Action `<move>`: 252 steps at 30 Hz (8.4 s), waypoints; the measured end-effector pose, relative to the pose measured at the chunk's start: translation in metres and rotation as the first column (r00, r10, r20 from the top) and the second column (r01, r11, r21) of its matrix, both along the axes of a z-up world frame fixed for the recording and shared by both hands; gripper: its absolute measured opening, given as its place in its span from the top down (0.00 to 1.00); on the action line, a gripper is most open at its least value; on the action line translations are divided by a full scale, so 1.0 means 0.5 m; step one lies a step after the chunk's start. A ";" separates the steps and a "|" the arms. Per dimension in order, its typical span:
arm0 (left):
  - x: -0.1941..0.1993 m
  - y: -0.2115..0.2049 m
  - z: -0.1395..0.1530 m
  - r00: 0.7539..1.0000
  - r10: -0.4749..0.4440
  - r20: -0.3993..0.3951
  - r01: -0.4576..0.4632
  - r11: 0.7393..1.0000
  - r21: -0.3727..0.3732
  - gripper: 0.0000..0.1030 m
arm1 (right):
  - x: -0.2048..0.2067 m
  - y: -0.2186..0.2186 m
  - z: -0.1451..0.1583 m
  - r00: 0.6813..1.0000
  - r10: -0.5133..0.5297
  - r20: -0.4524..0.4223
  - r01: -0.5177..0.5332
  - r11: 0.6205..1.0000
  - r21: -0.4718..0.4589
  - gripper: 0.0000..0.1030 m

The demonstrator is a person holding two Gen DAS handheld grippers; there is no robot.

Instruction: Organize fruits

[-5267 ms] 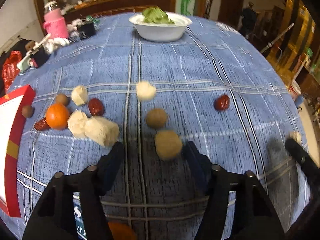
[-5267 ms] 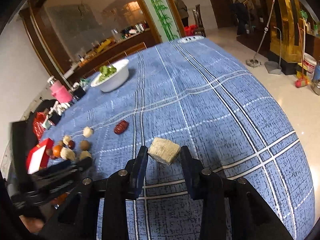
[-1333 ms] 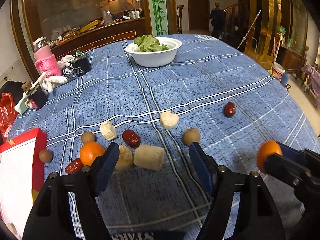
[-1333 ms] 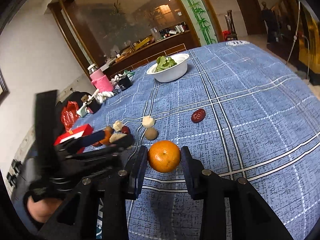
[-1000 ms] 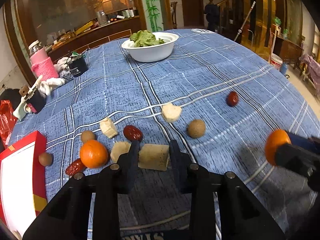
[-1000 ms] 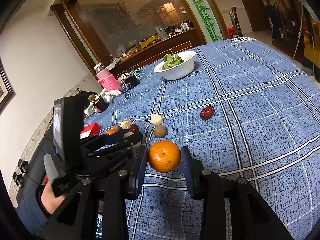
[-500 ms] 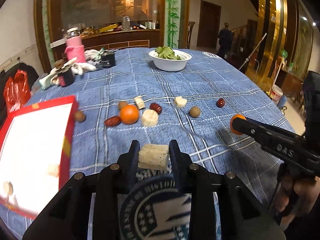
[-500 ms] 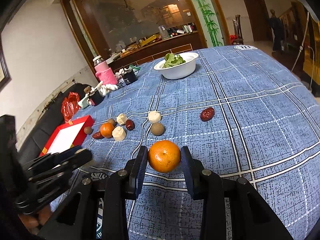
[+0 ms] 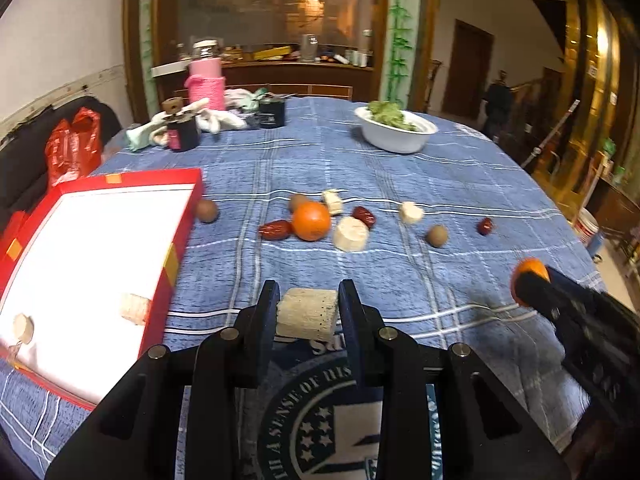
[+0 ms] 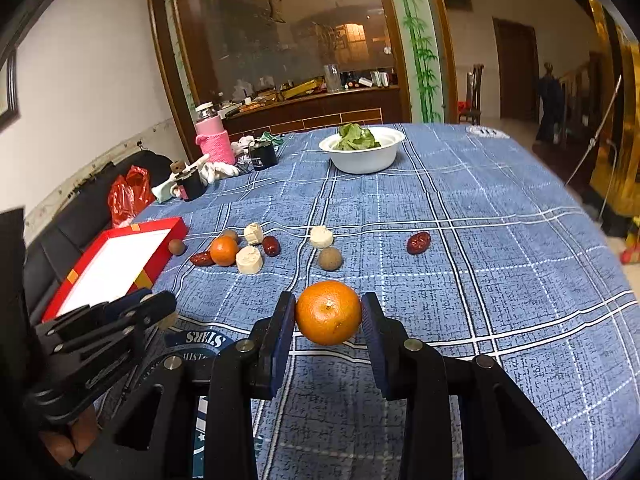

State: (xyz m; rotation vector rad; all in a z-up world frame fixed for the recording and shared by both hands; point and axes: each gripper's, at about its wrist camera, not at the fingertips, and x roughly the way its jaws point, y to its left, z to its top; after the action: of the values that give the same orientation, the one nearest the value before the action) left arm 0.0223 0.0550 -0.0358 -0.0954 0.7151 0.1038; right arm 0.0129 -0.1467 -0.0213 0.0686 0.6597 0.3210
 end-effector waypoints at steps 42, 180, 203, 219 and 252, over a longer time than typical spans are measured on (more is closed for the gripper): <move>-0.035 0.018 0.023 0.991 0.081 0.109 -0.085 0.996 0.033 0.73 | -0.026 0.024 0.012 0.994 -0.082 0.072 0.085 0.996 -0.038 0.66; 0.150 -0.064 -0.028 0.989 0.007 -0.150 0.001 0.999 0.053 0.27 | 0.207 -0.038 -0.023 0.995 -0.035 -0.096 0.043 0.996 0.080 0.77; 0.088 -0.075 -0.017 0.992 -0.017 -0.123 0.018 1.000 0.007 0.74 | 0.201 -0.028 -0.009 0.998 -0.001 -0.068 0.008 0.995 0.101 0.77; 0.022 -0.026 -0.003 0.997 0.034 -0.070 -0.033 0.999 0.019 0.74 | 0.005 0.040 0.012 0.998 0.055 0.016 -0.055 0.998 -0.026 0.77; 0.004 -0.010 -0.002 0.996 0.084 -0.006 -0.083 0.994 0.064 0.74 | -0.009 0.056 0.007 0.999 0.019 0.036 -0.017 0.998 -0.056 0.77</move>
State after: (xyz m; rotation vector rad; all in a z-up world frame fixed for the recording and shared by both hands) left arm 0.0242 0.0502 -0.0370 -0.0639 0.7161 0.2073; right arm 0.0083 -0.1185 -0.0178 0.0038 0.6330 0.3203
